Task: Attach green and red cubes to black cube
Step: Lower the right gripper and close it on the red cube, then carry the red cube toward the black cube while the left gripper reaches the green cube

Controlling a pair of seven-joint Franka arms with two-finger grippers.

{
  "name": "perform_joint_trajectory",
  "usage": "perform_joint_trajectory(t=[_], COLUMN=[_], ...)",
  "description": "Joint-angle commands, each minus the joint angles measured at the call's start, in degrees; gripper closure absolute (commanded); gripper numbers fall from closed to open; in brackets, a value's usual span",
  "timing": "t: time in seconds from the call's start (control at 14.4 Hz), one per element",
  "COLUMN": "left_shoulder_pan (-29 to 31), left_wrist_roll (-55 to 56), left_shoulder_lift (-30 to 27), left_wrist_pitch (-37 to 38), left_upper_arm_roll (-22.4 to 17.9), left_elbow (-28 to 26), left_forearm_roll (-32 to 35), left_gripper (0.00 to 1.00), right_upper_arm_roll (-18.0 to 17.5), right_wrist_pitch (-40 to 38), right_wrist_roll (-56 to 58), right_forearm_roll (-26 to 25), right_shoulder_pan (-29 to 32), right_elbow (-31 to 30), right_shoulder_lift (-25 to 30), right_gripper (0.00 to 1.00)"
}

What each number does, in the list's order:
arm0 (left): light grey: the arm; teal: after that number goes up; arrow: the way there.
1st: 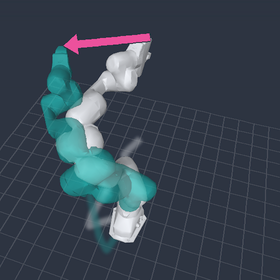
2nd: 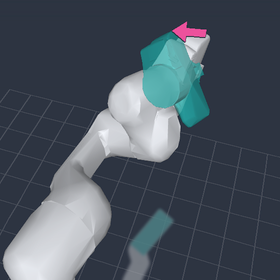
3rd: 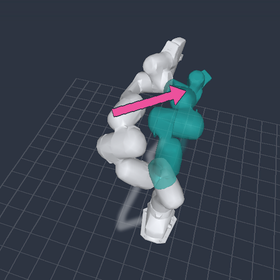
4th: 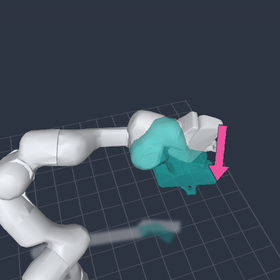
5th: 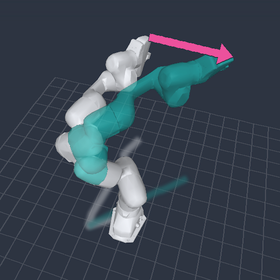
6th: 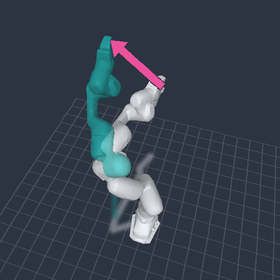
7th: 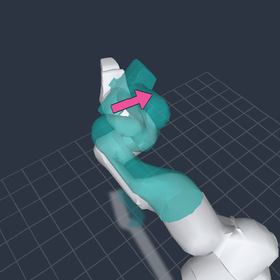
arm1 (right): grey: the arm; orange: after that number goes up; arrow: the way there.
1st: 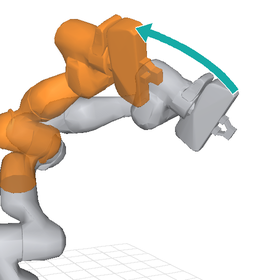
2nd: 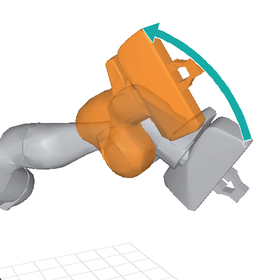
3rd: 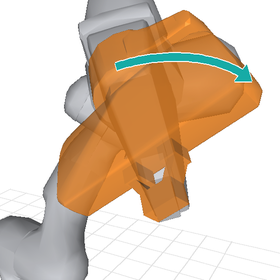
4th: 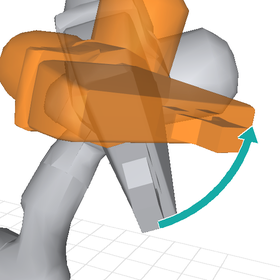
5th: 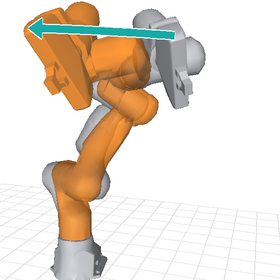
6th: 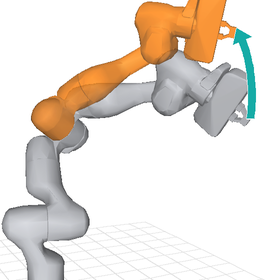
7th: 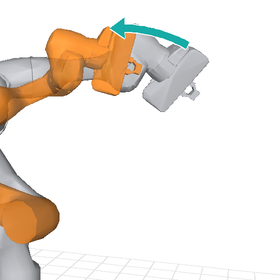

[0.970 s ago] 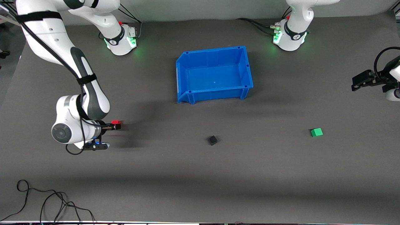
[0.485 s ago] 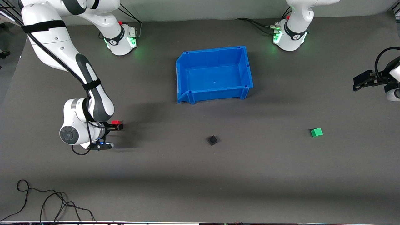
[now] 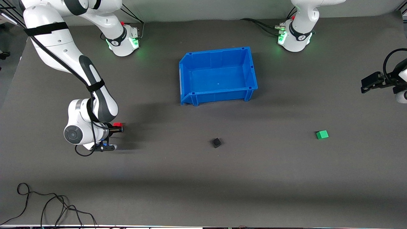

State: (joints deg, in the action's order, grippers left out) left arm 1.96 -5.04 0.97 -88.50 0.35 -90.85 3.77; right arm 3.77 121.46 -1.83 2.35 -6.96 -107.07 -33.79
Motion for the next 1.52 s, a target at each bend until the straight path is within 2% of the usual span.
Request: perform_joint_trajectory(t=[0.0, 0.07, 0.14, 0.21, 0.28, 0.55, 0.69, 0.83, 0.97, 1.11, 1.32, 1.46], left_shoulder_pan=[1.5, 2.4, 3.0, 3.0, 3.0, 6.8, 6.7, 6.6, 6.6, 5.9, 6.0, 6.5], left_wrist_roll=[1.2, 3.4, 9.8, 18.3, 24.1, 36.7, 46.5, 59.3, 71.7, 83.5, 95.7, 104.0], left_shoulder_lift=[1.1, 2.0, 2.9, 3.5, 4.3, 7.6, 10.2, 15.1, 18.2, 20.5, 22.8, 23.6], left_wrist_pitch=[-0.2, 0.2, 1.0, 1.4, 1.4, 1.8, 1.2, 0.1, -5.7, -12.5, -20.8, -27.7], left_upper_arm_roll=[0.0, 0.0, 0.0, 0.0, 0.0, 0.1, 0.0, 0.1, 0.2, 0.2, 0.2, 0.2], left_elbow=[0.9, 1.0, 1.0, 0.9, 0.8, 0.9, 0.9, 1.6, 0.6, -1.2, -3.1, -6.1], left_forearm_roll=[0.7, 0.1, 0.0, 0.3, 0.8, -0.1, 0.5, -0.5, -0.9, -0.8, -1.1, -1.1], left_gripper=[0.01, 0.01, 0.06, 0.15, 0.17, 0.11, 0.01, 0.0, 0.0, 0.0, 0.0, 0.0], right_upper_arm_roll=[0.4, 0.2, 0.0, -0.3, -0.3, -0.4, -0.4, -0.4, -0.4, -0.4, -0.4, -0.5], right_wrist_pitch=[-0.8, -2.2, -4.4, -6.6, -8.5, -12.2, -12.2, -12.1, -12.0, -11.7, -11.2, -8.0], right_wrist_roll=[-3.5, -6.8, -10.5, -13.9, -16.9, -33.5, -42.1, -51.6, -60.4, -68.1, -75.3, -79.8], right_forearm_roll=[3.3, 3.8, 3.9, 4.4, 5.2, 8.7, 12.7, 13.6, 13.8, 16.4, 24.9, 26.0], right_shoulder_pan=[-0.3, -0.4, -0.4, -0.8, -1.6, -5.9, -8.4, -11.0, -13.3, -14.4, -15.4, -16.3], right_elbow=[-0.3, 0.1, 1.6, 3.5, 5.7, 12.3, 15.3, 19.3, 23.5, 27.2, 32.0, 32.7], right_shoulder_lift=[2.4, 2.8, 2.9, 2.9, 2.9, 2.0, 0.3, -2.1, -4.8, -7.9, -12.1, -13.6], right_gripper=[0.84, 0.84, 0.85, 0.86, 0.87, 0.9, 0.9, 0.9, 0.91, 0.91, 0.91, 0.91])
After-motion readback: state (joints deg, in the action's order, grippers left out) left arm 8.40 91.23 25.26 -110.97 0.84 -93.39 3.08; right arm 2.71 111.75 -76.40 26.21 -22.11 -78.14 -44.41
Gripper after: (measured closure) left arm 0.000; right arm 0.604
